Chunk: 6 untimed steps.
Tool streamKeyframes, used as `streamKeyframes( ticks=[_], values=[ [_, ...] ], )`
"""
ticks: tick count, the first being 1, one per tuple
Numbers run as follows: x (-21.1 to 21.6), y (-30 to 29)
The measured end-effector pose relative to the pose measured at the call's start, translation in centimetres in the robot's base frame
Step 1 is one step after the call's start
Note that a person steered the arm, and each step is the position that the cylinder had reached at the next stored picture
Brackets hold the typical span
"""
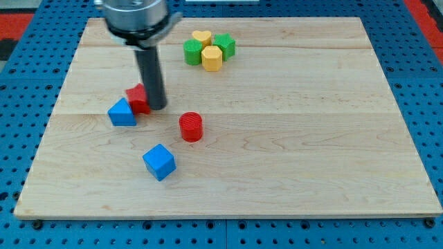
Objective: Separate the red and blue blocks
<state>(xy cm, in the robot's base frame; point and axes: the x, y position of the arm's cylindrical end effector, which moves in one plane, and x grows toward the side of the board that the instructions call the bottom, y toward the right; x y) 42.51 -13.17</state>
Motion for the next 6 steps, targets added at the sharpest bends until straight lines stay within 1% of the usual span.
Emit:
streamKeyframes(
  ticks=[1,2,3,4,5,6],
  values=[
    [2.4,-0.2],
    [3.5,-1.7],
    [2.4,-4.1],
    [-1.0,-2.5],
    [-6.1,-2.4],
    [-4.3,-5.8]
  ],
)
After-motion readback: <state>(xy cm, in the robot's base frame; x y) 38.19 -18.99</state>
